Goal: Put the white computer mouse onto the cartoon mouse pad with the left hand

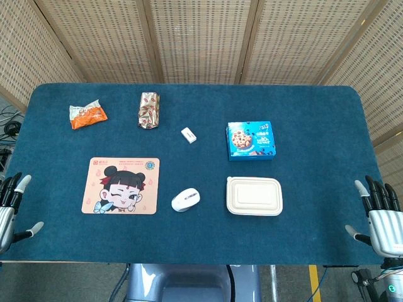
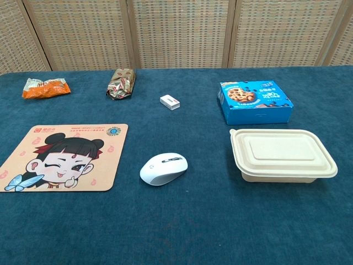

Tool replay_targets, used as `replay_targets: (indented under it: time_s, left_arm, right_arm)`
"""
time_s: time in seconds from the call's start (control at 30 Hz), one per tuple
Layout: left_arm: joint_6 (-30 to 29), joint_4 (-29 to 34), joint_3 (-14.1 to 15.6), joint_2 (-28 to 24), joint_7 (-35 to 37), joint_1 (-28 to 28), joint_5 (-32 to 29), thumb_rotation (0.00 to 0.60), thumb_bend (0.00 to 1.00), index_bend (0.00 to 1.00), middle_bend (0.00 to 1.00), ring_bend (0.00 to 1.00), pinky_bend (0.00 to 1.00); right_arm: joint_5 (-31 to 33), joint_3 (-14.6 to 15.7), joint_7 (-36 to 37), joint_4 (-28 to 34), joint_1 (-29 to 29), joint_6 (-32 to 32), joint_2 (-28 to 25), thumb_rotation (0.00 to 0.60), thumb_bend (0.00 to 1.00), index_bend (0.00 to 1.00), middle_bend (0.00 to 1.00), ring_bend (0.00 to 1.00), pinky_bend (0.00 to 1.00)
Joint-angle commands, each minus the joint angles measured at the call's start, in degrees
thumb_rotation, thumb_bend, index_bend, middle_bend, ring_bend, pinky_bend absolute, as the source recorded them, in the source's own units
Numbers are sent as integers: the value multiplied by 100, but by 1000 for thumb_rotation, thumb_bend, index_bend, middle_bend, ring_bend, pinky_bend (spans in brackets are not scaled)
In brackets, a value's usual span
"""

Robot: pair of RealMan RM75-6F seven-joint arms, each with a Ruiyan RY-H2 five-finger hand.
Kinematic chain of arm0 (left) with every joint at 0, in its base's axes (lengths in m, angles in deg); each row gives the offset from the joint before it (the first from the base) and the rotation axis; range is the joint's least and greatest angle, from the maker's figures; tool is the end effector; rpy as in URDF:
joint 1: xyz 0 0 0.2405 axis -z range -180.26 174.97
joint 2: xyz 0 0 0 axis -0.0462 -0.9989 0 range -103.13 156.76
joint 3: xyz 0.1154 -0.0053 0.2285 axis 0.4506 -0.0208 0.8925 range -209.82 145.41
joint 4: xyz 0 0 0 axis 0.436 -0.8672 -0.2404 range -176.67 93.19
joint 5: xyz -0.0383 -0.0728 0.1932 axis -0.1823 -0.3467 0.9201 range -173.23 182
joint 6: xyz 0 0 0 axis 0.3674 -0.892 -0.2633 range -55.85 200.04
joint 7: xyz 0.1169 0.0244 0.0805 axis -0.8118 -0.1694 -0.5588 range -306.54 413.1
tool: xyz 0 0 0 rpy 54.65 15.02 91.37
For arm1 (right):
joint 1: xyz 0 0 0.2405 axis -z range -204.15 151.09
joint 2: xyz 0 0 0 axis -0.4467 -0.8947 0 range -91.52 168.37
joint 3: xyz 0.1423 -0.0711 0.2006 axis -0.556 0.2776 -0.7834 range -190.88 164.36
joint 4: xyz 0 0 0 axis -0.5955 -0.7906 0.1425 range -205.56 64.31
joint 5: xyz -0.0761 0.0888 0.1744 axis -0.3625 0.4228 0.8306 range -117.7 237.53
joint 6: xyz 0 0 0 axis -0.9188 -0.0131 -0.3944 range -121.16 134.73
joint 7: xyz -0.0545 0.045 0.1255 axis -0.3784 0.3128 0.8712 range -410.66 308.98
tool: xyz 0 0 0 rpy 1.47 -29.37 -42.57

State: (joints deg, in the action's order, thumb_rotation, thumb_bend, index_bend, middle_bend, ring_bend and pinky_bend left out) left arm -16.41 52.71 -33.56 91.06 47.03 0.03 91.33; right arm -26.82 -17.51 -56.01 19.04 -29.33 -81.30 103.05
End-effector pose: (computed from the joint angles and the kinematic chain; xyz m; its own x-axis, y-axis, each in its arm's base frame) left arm -0.3066 0.1633 0.1585 0.4611 -0.0136 0.8872 0.8873 0.0094 -0.4610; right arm -0.3189 -0.1750 0.1704 0.5088 0.0604 0.8588 -0.8608 0.0187 0.5086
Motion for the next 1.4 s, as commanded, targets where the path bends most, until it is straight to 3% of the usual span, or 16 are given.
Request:
replay_targets:
  time_s: [0.03, 0.2, 0.33, 0.5, 0.7, 0.83, 1.03, 1.4]
  left_arm:
    - [25, -12, -4, 13, -3, 12, -9, 600, 0, 0, 0, 0, 0]
    - [318, -29, -146, 129, 105, 236, -112, 600, 0, 0, 0, 0, 0]
    - [1030, -18, -323, 356, 384, 875, 73, 600, 0, 0, 0, 0, 0]
    - [2097, 150, -530, 727, 95, 1773, 139, 600, 0, 0, 0, 0, 0]
    - [3111, 209, -780, 1501, -564, 2615, -301, 600, 0, 0, 0, 0, 0]
    - [3619, 95, -987, 2179, -1184, 3100, -1045, 600, 0, 0, 0, 0, 0]
    - [3957, -219, -1112, 2919, -1683, 3580, -1947, 600, 0, 0, 0, 0, 0]
    - [3924, -1071, -1237, 3951, -2287, 4224, -2807, 600, 0, 0, 0, 0, 0]
  right_arm:
    - [26, -4, 31, 6, -1, 23, -16, 600, 0, 0, 0, 0, 0]
    - [28, -5, 83, 25, -12, 53, -51, 600, 0, 0, 0, 0, 0]
    - [50, -19, 119, 56, -32, 92, -80, 600, 0, 0, 0, 0, 0]
    - [124, -49, 193, 64, -57, 159, -114, 600, 0, 0, 0, 0, 0]
    - [242, -79, 364, 15, -67, 246, -157, 600, 0, 0, 0, 0, 0]
    - [289, -88, 530, -31, -82, 317, -191, 600, 0, 0, 0, 0, 0]
    - [324, -94, 662, -70, -103, 387, -220, 600, 0, 0, 0, 0, 0]
    - [422, -114, 836, -135, -132, 502, -248, 600, 0, 0, 0, 0, 0]
